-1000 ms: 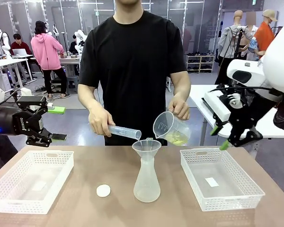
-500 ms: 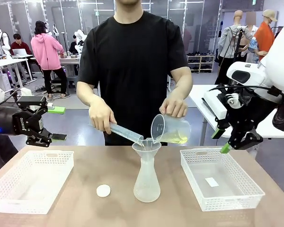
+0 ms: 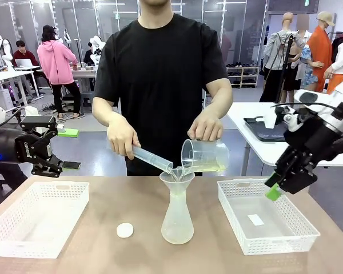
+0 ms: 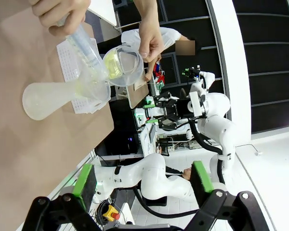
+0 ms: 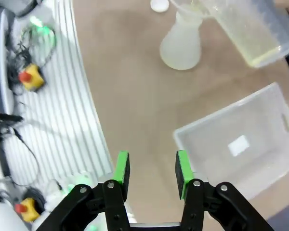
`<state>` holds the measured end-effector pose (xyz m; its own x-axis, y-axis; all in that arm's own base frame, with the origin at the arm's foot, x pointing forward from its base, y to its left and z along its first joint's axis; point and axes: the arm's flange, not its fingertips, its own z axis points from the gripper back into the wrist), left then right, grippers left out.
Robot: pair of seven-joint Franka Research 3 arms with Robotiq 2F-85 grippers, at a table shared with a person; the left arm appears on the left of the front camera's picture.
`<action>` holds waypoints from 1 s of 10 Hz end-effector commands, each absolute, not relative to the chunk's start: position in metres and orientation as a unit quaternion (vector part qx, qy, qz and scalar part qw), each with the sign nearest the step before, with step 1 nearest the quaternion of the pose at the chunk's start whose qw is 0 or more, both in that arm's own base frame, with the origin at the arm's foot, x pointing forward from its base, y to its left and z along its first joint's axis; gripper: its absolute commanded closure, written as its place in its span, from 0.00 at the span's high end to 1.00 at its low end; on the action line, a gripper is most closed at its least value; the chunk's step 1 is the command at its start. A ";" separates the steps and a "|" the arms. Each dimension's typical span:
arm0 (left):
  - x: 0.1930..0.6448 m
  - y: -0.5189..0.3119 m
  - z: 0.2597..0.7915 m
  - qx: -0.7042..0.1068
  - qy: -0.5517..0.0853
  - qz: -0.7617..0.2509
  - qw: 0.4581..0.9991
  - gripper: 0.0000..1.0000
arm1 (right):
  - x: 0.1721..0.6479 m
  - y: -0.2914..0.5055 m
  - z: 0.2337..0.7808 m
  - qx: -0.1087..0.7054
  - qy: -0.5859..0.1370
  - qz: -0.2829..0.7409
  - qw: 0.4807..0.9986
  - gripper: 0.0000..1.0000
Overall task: Prepare the solutions needed for the experiment.
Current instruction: Once the solution is in the Big flask , pick up the Plastic Funnel and place it back into the right Organizing basket.
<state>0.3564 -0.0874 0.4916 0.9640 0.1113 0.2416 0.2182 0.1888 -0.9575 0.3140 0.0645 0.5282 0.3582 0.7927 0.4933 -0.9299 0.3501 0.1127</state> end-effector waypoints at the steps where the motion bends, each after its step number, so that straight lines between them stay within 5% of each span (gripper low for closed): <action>1: 0.357 -0.089 0.493 -0.635 -0.134 -0.035 0.760 1.00 | 0.297 0.062 0.521 0.327 -0.200 0.352 0.854 0.50; 3: 0.357 -0.089 0.493 -0.635 -0.134 -0.035 0.760 1.00 | 0.290 0.067 0.516 0.404 -0.223 0.394 0.795 0.50; 4: 0.357 -0.089 0.493 -0.635 -0.134 -0.035 0.760 1.00 | 0.302 0.058 0.516 0.308 -0.160 0.429 0.834 0.50; 7: 0.357 -0.089 0.493 -0.635 -0.134 -0.035 0.760 1.00 | 0.298 0.061 0.516 0.349 -0.170 0.408 0.826 0.50; 8: 0.357 -0.089 0.493 -0.635 -0.134 -0.035 0.760 1.00 | 0.315 0.072 0.502 0.405 -0.117 0.245 0.873 0.50; 10: 0.357 -0.089 0.493 -0.635 -0.134 -0.035 0.760 1.00 | 0.323 0.063 0.482 0.485 -0.113 0.063 0.865 0.50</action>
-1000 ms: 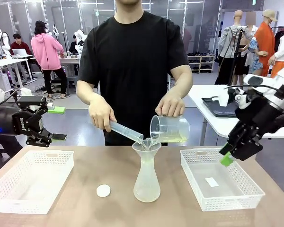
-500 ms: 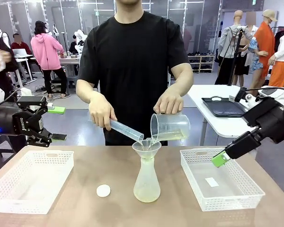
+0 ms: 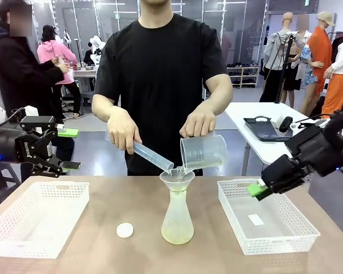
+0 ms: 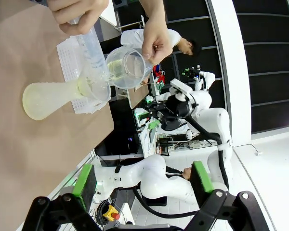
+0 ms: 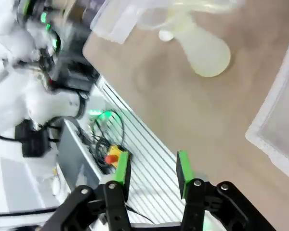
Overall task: Prepare the solutions needed for the experiment.
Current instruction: Once the solution is in the Big flask , pick up the Plastic Funnel and place it back into the right Organizing basket.
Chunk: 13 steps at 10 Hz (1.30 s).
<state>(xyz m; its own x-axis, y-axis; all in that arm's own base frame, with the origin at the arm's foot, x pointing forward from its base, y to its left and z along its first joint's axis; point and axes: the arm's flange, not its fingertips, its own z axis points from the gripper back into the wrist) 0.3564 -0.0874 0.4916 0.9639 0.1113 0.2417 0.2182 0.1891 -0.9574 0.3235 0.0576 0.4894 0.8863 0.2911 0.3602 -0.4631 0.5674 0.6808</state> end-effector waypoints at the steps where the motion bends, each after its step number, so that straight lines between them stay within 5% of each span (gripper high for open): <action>1: 0.357 -0.089 0.493 -0.635 -0.134 -0.035 0.760 1.00 | 0.322 0.059 0.477 0.500 -0.109 0.035 0.858 0.50; 2: 0.357 -0.089 0.493 -0.635 -0.134 -0.035 0.760 1.00 | 0.320 0.054 0.471 0.569 -0.106 0.018 0.816 0.50; 6: 0.357 -0.089 0.493 -0.635 -0.134 -0.035 0.760 1.00 | 0.317 0.054 0.452 0.611 -0.133 -0.013 0.780 0.50; 7: 0.357 -0.089 0.493 -0.635 -0.134 -0.035 0.760 1.00 | 0.316 0.055 0.449 0.616 -0.126 -0.016 0.777 0.70; 8: 0.357 -0.089 0.493 -0.635 -0.134 -0.035 0.760 1.00 | 0.316 0.056 0.448 0.616 -0.120 -0.018 0.778 0.70; 9: 0.357 -0.089 0.493 -0.635 -0.134 -0.035 0.760 1.00 | 0.317 0.055 0.448 0.615 -0.120 -0.017 0.779 0.90; 10: 0.357 -0.089 0.493 -0.635 -0.134 -0.035 0.760 1.00 | 0.318 0.054 0.448 0.608 -0.117 -0.016 0.785 0.60; 11: 0.357 -0.089 0.493 -0.635 -0.134 -0.035 0.760 1.00 | 0.364 0.048 0.476 0.612 -0.113 -0.025 0.782 0.60; 13: 0.357 -0.089 0.493 -0.635 -0.134 -0.035 0.760 1.00 | 0.364 0.048 0.476 0.612 -0.113 -0.025 0.782 0.60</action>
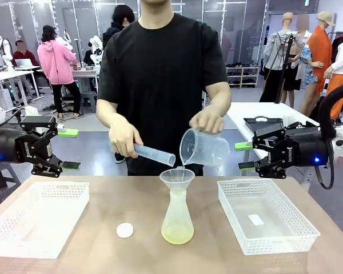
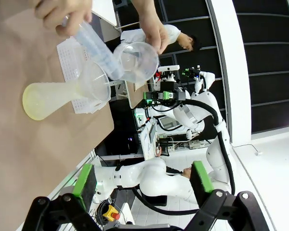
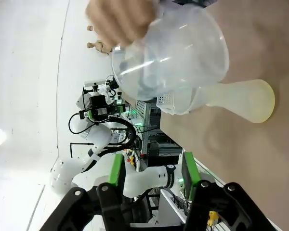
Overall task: Prepare the solutions needed for the experiment.
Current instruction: Once the solution is in the Big flask , pick up the Plastic Funnel and place it back into the right Organizing basket.
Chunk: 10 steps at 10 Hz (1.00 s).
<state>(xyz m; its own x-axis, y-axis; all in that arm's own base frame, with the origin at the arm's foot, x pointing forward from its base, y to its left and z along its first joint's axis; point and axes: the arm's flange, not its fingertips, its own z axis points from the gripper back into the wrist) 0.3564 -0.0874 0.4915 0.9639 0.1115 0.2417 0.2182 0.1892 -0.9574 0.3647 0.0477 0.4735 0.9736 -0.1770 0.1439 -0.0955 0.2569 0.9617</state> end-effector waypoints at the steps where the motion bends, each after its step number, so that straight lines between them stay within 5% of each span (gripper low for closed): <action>1: 0.357 -0.089 0.493 -0.635 -0.134 -0.035 0.760 1.00 | 0.364 0.048 0.476 0.612 -0.113 -0.025 0.782 0.60; 10: 0.357 -0.089 0.493 -0.635 -0.134 -0.035 0.760 1.00 | 0.364 0.048 0.476 0.612 -0.113 -0.025 0.782 0.60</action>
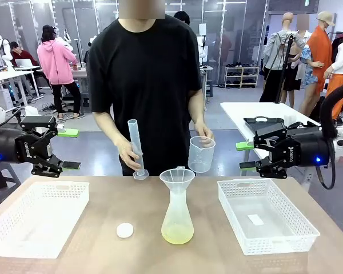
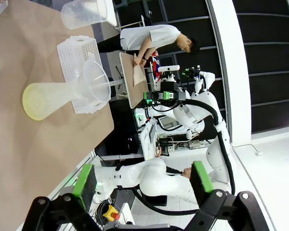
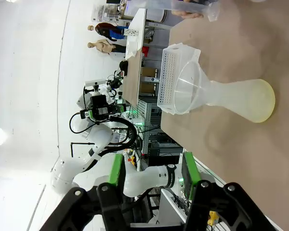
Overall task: Prepare the solutions needed for the experiment.
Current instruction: Once the solution is in the Big flask , pick up the Plastic Funnel and place it back into the right Organizing basket.
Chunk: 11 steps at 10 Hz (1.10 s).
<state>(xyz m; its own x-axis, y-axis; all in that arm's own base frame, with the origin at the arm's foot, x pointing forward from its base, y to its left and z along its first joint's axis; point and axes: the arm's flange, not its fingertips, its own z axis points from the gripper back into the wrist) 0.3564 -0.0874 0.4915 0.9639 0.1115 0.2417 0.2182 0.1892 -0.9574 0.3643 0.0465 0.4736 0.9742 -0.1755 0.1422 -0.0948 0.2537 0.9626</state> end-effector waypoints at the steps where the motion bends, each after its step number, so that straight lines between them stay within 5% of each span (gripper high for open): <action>1: 0.357 -0.089 0.493 -0.635 -0.134 -0.035 0.760 1.00 | 0.364 0.048 0.476 0.612 -0.113 -0.025 0.782 0.60; 9: 0.357 -0.089 0.493 -0.635 -0.134 -0.035 0.760 1.00 | 0.364 0.047 0.474 0.610 -0.111 -0.026 0.784 0.60; 11: 0.357 -0.089 0.493 -0.635 -0.134 -0.035 0.760 1.00 | 0.380 0.052 0.499 0.554 -0.131 0.005 0.822 0.60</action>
